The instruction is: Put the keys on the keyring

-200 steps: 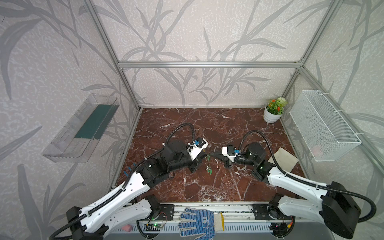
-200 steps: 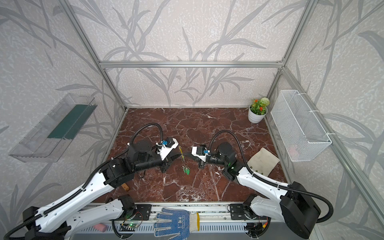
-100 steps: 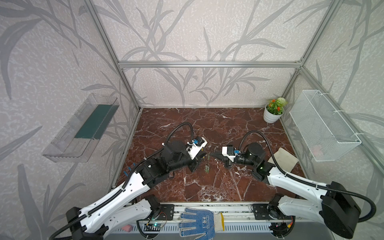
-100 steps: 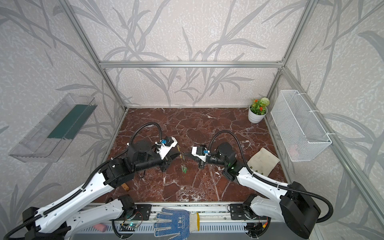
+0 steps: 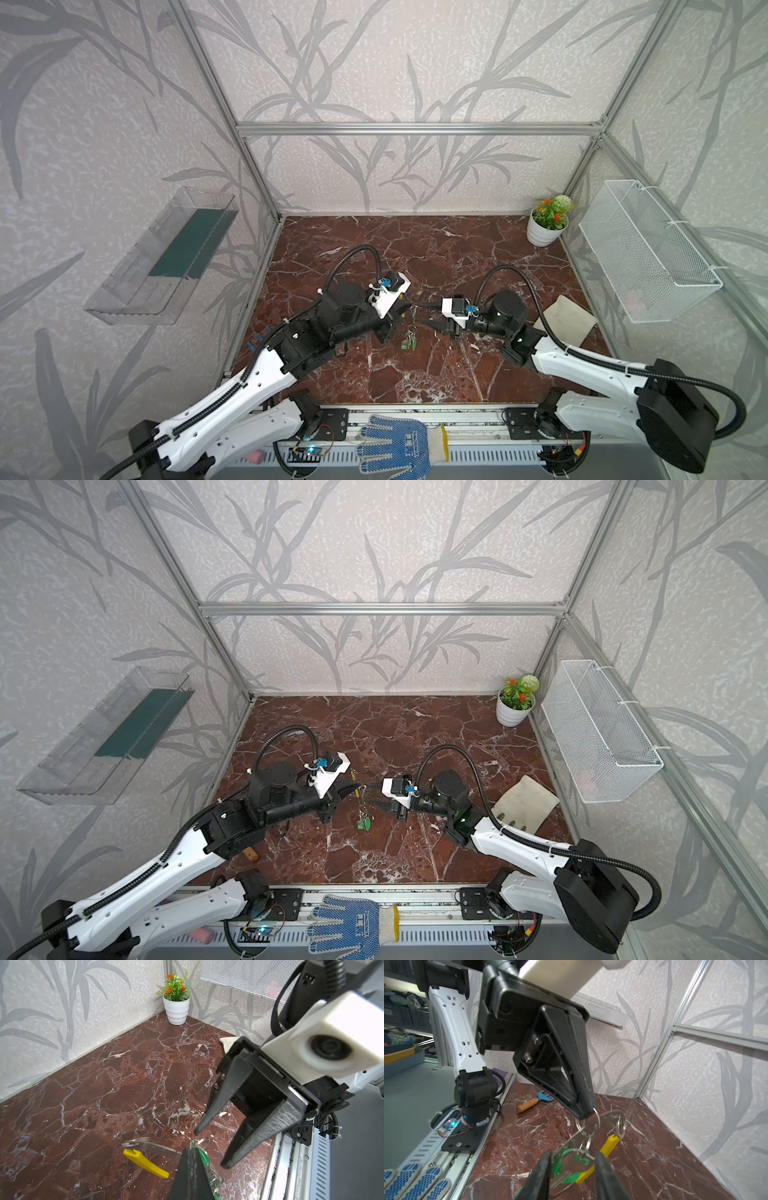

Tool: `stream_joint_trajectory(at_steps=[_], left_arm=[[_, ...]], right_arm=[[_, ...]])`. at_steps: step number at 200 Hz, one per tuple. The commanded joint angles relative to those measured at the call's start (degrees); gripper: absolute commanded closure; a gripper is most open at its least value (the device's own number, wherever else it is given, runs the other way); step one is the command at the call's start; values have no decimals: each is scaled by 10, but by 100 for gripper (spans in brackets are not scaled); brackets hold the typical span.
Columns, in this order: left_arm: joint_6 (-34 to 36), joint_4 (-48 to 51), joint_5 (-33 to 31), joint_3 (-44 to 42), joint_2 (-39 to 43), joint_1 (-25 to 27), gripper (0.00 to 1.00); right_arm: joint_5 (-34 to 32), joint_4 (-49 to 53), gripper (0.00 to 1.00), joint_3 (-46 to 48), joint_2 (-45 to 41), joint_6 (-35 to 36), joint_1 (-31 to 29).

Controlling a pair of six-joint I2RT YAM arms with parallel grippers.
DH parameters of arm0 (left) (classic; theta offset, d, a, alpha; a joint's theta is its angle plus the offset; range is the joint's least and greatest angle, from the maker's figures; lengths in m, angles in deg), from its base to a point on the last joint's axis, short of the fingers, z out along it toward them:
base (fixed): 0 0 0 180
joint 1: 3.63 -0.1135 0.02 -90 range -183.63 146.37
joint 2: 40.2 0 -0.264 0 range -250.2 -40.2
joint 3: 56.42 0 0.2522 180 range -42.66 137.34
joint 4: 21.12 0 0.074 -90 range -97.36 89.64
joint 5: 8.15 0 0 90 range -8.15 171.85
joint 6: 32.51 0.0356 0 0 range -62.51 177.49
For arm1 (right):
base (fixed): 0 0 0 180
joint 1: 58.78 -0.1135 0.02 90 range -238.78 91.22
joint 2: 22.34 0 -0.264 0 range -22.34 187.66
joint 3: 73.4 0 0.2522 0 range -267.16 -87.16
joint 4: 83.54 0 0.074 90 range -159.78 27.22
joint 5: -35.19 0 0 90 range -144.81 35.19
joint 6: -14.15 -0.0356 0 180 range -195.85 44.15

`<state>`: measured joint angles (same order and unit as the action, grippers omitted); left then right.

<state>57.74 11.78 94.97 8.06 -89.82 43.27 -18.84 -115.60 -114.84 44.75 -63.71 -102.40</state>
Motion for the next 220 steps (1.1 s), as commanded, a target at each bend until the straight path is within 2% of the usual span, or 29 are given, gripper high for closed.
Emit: stream_joint_trajectory(at_steps=[1, 47, 84, 115, 147, 181, 220], left_arm=[[0, -29, -9, -1, 3, -3, 100], [-5, -42, -17, -4, 0, -3, 100], [-14, -69, -25, -13, 5, -3, 100], [-41, -108, -39, -24, 8, -4, 100], [-70, -177, -54, -58, 14, -4, 100], [-94, -263, -67, -103, 12, -3, 100], [-112, -337, -61, -138, -1, -4, 100]], right_arm=[[-44, -64, 59, 15, -4, -23, -2], [-96, -50, 59, 21, -28, -67, 3], [-109, -41, 58, 25, -45, -144, 28], [-94, -15, 58, 16, -55, -234, 65], [-41, 7, 58, 0, -47, -294, 100], [-12, -34, 58, 2, -19, -332, 115], [-19, -115, 60, 11, 9, -363, 115]])
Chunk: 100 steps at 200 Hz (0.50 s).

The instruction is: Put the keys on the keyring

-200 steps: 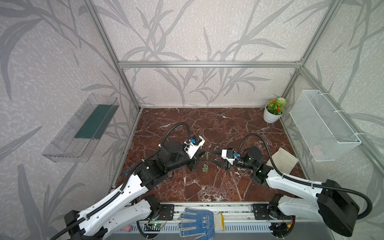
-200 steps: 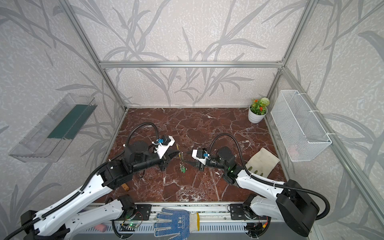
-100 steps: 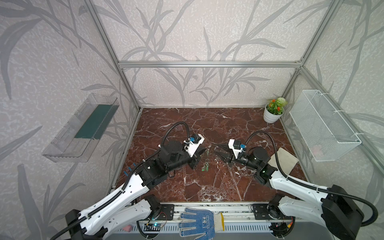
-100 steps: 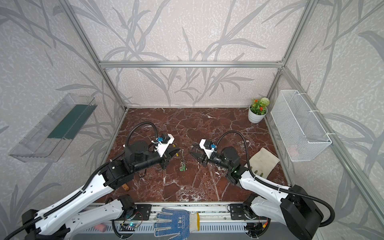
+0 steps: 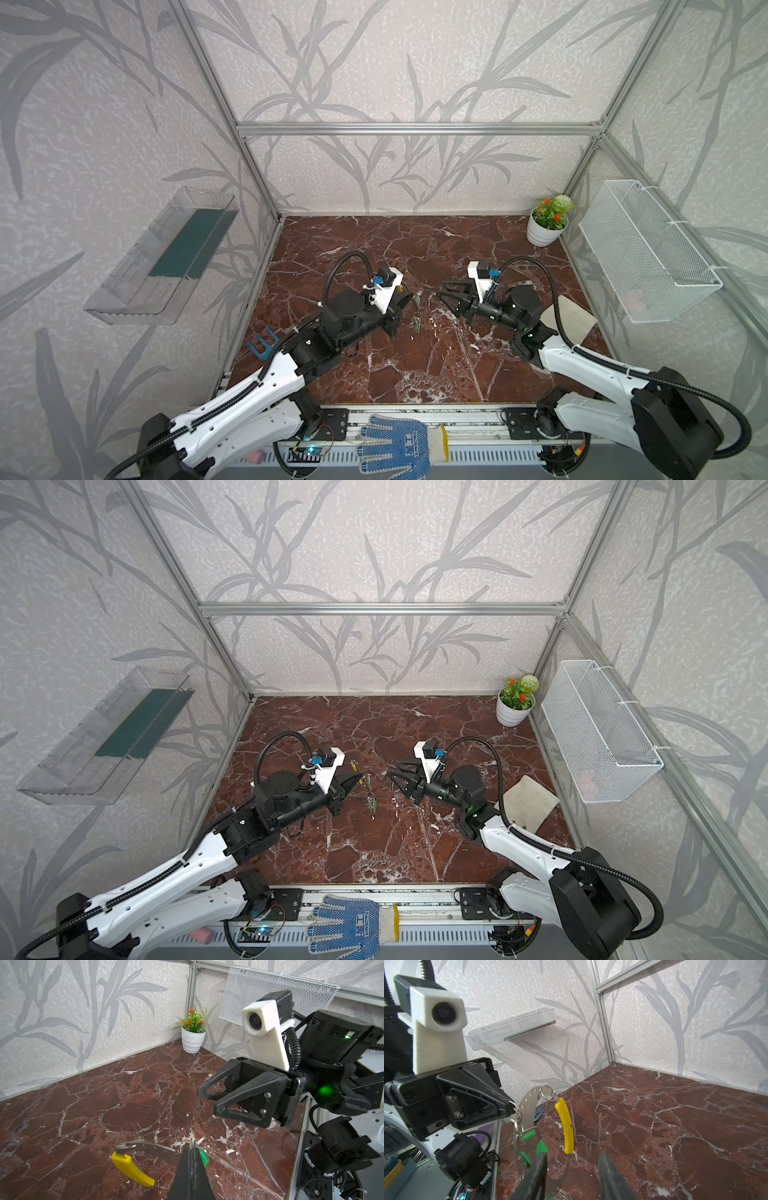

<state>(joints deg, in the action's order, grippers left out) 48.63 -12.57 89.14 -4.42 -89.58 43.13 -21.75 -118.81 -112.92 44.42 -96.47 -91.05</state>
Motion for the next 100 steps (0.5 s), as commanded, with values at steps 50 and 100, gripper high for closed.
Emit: stream_joint_trajectory(at_steps=[50, 100], left_arm=[[-49, -167, 43, -34, -27, -2, 100], [-62, -176, 66, -39, -35, -2, 100]], right_arm=[[29, -180, 60, -2, 60, -76, 6], [59, -239, 61, 14, 60, -109, 5]])
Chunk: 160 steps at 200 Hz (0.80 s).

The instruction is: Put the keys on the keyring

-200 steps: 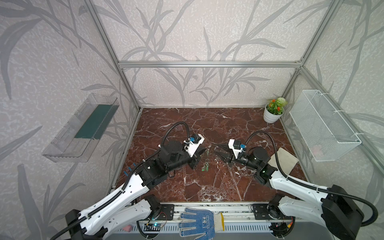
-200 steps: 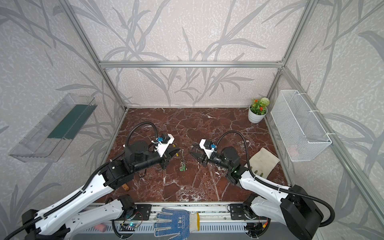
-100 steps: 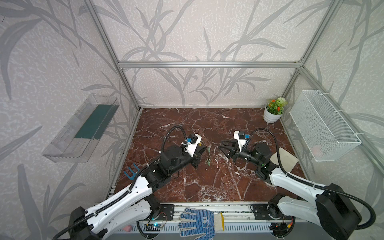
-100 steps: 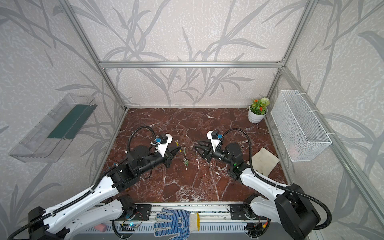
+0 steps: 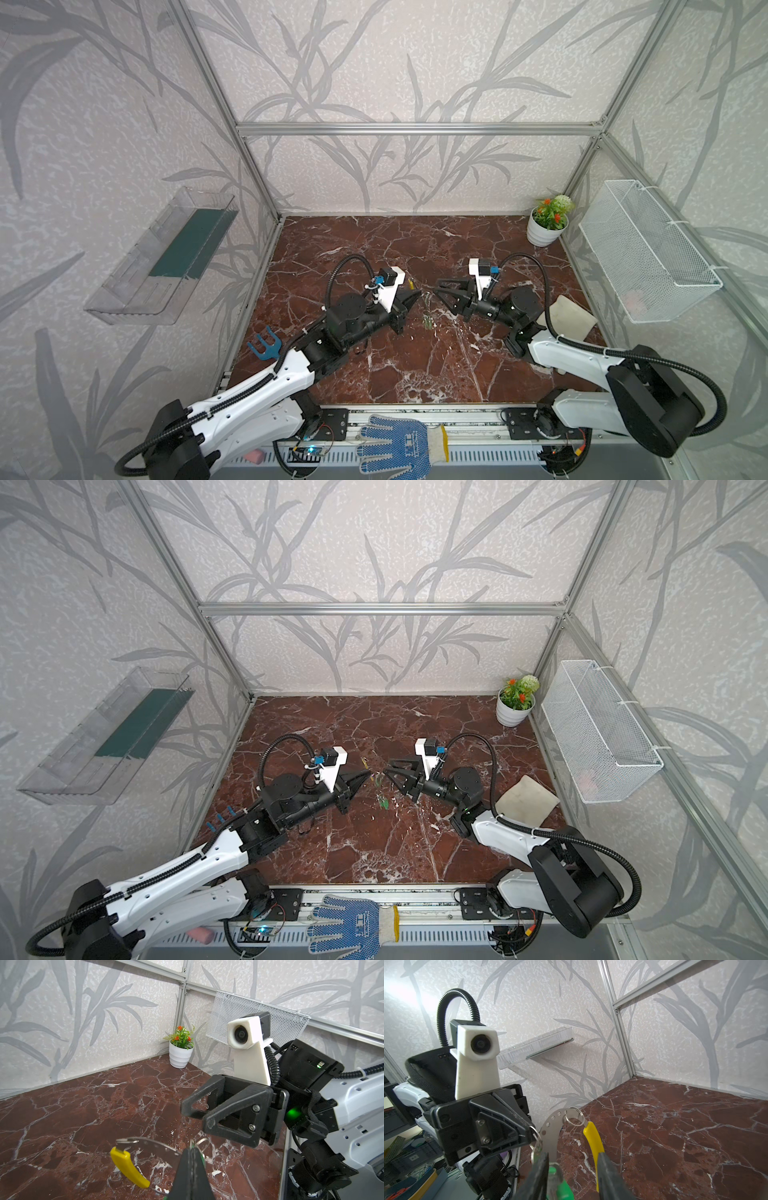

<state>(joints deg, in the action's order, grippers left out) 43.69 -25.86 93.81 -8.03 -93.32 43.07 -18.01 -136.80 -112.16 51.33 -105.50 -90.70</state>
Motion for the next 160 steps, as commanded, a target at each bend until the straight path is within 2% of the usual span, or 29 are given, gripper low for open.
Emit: stream_joint_trajectory(at_steps=[1, 67, 160], left_arm=[[-12, -44, 19, -3, 2, -1, 100], [-26, -71, 6, -8, -4, -2, 100], [-33, -77, 17, -5, -16, -1, 100]], right_arm=[[21, -59, 61, 7, -10, -18, 2], [36, -79, 61, 20, -24, -7, -7], [25, -35, 61, 16, -32, 30, -24]])
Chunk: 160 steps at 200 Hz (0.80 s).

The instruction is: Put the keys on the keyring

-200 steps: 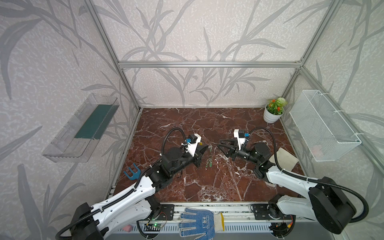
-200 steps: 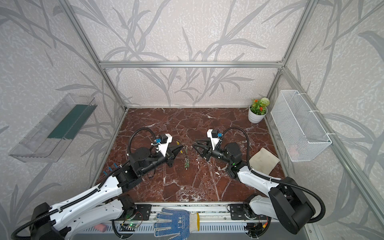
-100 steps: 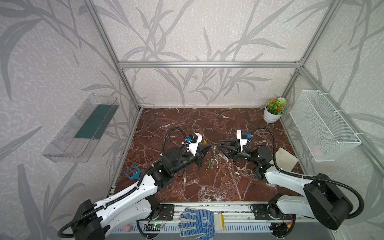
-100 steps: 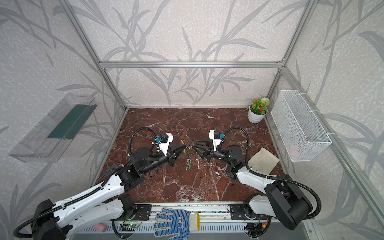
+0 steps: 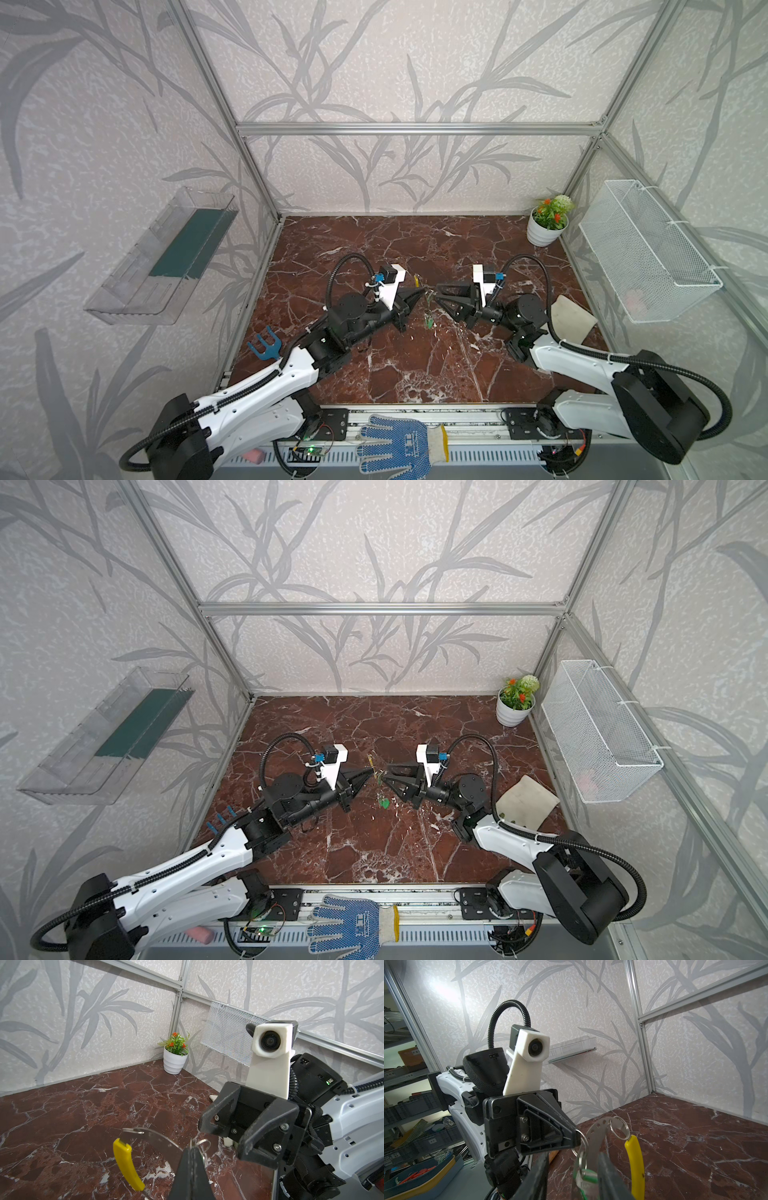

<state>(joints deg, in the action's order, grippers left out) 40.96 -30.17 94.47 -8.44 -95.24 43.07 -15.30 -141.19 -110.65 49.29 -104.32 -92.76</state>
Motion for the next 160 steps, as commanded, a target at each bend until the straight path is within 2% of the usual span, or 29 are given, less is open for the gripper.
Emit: stream_joint_trajectory(at_steps=[1, 23, 51, 92, 114, 160], left_arm=[[-5, -33, 10, -1, 3, -1, 100], [-4, -28, 9, -2, 7, -2, 100], [-3, -26, 10, -2, 7, -2, 100], [0, -25, 11, 6, 1, -1, 100], [-2, -28, 7, 10, -1, -2, 100], [-24, -66, -29, 2, 4, -2, 100]], right_arm=[[-3, 11, 61, 1, -12, 19, -3], [-14, 30, 61, 0, -14, 27, -4], [-7, 44, 68, -6, -13, 34, -9], [-5, 42, 92, -5, -14, 40, -11], [-3, 41, 99, -5, -13, 40, -11], [12, 40, 100, -13, -1, 42, -19]])
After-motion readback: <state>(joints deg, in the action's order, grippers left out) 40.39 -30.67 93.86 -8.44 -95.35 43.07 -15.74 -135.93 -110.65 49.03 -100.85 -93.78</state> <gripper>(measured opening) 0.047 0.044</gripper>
